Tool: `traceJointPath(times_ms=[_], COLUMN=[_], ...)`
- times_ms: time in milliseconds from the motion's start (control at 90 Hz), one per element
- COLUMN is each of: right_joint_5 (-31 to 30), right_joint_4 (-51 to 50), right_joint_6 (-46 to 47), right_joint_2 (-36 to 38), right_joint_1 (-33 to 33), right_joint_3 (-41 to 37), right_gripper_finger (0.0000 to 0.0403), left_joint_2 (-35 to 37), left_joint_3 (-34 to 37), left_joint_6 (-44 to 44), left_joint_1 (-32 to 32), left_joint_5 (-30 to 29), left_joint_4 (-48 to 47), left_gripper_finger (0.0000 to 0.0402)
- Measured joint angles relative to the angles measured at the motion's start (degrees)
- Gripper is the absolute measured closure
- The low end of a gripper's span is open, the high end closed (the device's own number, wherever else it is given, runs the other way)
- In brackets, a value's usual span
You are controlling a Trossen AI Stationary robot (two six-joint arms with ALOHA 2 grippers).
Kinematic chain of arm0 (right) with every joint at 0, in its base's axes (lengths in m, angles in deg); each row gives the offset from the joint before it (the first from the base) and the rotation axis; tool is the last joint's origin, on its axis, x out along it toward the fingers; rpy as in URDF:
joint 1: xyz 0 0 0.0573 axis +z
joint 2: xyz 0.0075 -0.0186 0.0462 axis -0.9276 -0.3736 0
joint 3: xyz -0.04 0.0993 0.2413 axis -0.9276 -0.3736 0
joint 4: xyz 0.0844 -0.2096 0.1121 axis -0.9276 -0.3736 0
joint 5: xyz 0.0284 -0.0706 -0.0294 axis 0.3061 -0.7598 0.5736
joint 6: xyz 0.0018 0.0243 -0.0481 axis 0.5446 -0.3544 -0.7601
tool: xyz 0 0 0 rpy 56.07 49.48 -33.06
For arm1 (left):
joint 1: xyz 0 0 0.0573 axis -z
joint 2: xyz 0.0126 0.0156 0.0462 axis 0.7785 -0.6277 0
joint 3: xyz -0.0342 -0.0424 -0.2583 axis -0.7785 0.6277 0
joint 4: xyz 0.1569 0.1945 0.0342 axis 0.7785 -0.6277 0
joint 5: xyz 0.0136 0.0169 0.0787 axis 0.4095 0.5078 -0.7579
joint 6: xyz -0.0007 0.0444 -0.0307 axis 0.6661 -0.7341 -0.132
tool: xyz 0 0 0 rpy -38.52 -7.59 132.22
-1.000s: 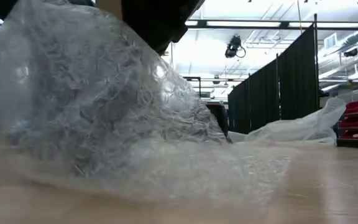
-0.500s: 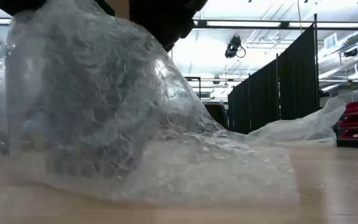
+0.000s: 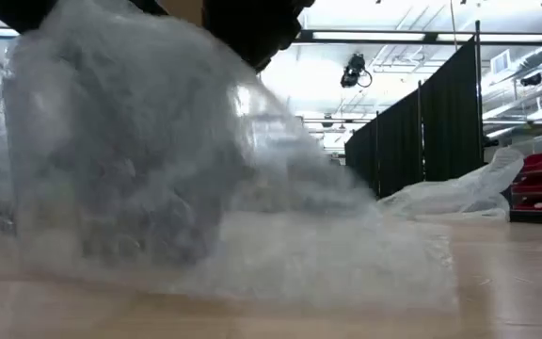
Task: Wrap mug
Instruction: Wrap the blue mug with bubble wrap
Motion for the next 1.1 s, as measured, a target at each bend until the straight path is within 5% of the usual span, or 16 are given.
traceJointPath(times_ms=[756, 1100], right_joint_5=[-2.2, -8.6], right_joint_4=[-5.7, -4.1], right_joint_6=[0.6, 1.3], right_joint_2=[0.9, 7.9], right_joint_1=[0.6, 4.0], right_joint_3=[1.7, 1.9], right_gripper_finger=[0.0403, 0.0403], left_joint_2=[-0.9, -1.0], left_joint_3=[-1.2, -0.5], left_joint_6=[-4.0, -3.1], left_joint_1=[-1.7, -4.4], left_joint_5=[1.8, 0.6], left_joint_4=[2.3, 3.4], left_gripper_finger=[0.0273, 0.0273])
